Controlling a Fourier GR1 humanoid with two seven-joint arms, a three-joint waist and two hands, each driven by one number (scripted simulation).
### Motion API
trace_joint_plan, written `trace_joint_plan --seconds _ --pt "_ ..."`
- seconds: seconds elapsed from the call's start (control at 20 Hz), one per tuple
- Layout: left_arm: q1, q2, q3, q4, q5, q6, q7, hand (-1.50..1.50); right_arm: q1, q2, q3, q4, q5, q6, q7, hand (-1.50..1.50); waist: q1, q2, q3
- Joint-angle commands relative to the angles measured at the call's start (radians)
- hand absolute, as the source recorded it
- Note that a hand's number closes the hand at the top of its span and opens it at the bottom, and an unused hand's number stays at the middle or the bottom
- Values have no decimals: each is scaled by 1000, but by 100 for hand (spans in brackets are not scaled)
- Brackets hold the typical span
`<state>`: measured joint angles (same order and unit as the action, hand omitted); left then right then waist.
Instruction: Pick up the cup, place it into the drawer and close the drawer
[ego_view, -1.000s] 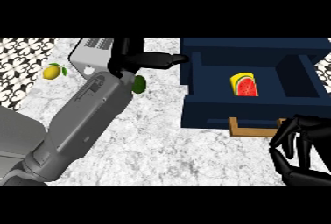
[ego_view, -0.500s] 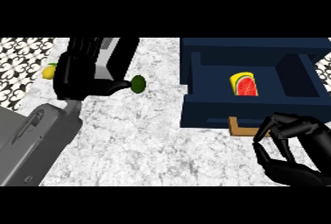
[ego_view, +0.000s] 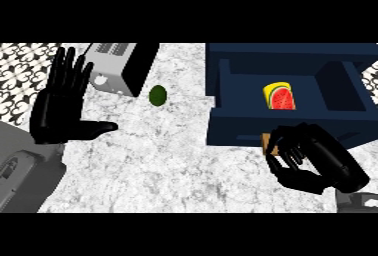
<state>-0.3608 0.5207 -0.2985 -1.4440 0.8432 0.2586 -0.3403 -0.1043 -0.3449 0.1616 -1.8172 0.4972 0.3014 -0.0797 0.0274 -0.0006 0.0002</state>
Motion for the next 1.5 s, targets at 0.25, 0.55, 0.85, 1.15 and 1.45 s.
trace_joint_plan --seconds 0.25,0.55,0.85,1.15,1.45 --pt "173 77 128 -34 27 -175 -18 -150 -79 77 83 422 253 -219 -180 -150 -9 4 0" --pt "229 65 182 -119 24 -195 23 -150 -248 114 74 654 336 -230 -167 -150 -10 2 0" --pt "203 15 241 109 -30 -345 -62 -150 -432 159 -10 950 331 -271 -253 -150 -18 6 0" --pt "242 9 240 8 -36 -342 -19 -150 -661 125 -139 1292 276 -266 -387 -150 5 13 1" --pt "254 35 280 34 -15 -422 -1 -150 -773 71 -183 1488 288 -276 -461 -150 26 21 2"
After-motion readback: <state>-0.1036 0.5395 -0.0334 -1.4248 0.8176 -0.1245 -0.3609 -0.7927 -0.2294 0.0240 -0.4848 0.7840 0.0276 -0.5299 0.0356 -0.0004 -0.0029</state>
